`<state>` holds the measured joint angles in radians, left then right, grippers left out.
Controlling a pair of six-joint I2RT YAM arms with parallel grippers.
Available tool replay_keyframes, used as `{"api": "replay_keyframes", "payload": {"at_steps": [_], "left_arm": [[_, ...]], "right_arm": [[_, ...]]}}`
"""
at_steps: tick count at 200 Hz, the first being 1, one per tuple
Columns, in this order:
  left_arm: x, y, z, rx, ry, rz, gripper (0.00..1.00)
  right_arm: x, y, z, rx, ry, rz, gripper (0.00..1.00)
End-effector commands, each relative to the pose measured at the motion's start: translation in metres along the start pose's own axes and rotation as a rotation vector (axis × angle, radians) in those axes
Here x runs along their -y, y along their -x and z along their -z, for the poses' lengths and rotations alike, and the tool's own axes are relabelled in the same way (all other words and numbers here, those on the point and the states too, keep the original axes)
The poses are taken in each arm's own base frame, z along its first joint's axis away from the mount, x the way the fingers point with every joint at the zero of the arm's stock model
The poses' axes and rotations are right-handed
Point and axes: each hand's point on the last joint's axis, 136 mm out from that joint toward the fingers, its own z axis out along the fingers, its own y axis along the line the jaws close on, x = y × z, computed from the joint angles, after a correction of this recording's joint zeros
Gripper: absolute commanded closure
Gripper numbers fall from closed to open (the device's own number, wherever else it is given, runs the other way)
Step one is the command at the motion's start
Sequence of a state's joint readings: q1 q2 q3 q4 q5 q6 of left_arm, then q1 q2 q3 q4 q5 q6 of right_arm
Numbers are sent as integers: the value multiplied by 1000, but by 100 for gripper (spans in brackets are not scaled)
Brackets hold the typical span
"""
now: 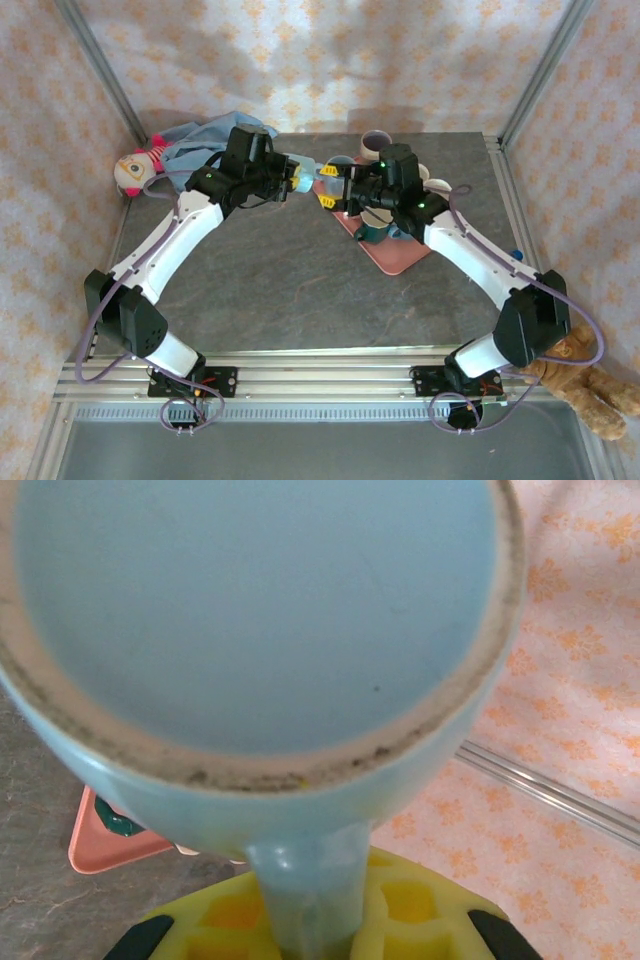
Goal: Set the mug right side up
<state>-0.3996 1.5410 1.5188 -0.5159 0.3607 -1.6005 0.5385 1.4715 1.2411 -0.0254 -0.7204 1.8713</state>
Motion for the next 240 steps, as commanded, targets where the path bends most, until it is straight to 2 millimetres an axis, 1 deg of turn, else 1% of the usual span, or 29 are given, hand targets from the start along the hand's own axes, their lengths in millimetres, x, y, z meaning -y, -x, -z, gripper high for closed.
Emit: {"api": "replay_keyframes", "payload": {"at_steps": [1, 45, 69, 85, 102, 129, 150, 180, 188, 205, 227, 240], "left_arm": [[44, -16, 34, -34, -176, -27, 100], [49, -19, 39, -43, -194, -22, 100], [49, -20, 38, -54, -198, -21, 100], [49, -21, 38, -60, -201, -15, 100], [49, -22, 39, -62, -199, -13, 100], [51, -23, 38, -68, -205, -15, 100], [50, -23, 38, -73, -204, -10, 100], [49, -23, 40, -76, -217, -4, 100], [48, -23, 40, -75, -219, -2, 100], [42, -25, 36, -92, -202, 3, 100], [35, -27, 36, -107, -178, -8, 86], [32, -27, 38, -101, -173, -15, 72]], "right_arm": [[-26, -11, -4, -10, 94, -9, 50], [-29, -12, -22, -13, 115, -28, 50], [-37, -16, -32, -34, 132, -33, 53], [-38, -16, -37, -31, 134, -33, 56], [-38, -17, -41, -33, 136, -39, 61], [-39, -14, -42, -18, 146, -43, 73], [-40, -11, -41, -1, 153, -40, 83], [-40, -8, -41, 17, 156, -30, 100], [-41, -8, -41, 19, 162, -30, 100], [-43, -7, -42, 32, 165, 33, 100], [-48, -9, -44, 31, 168, 84, 100], [-51, -11, -45, 34, 163, 117, 100]]}}
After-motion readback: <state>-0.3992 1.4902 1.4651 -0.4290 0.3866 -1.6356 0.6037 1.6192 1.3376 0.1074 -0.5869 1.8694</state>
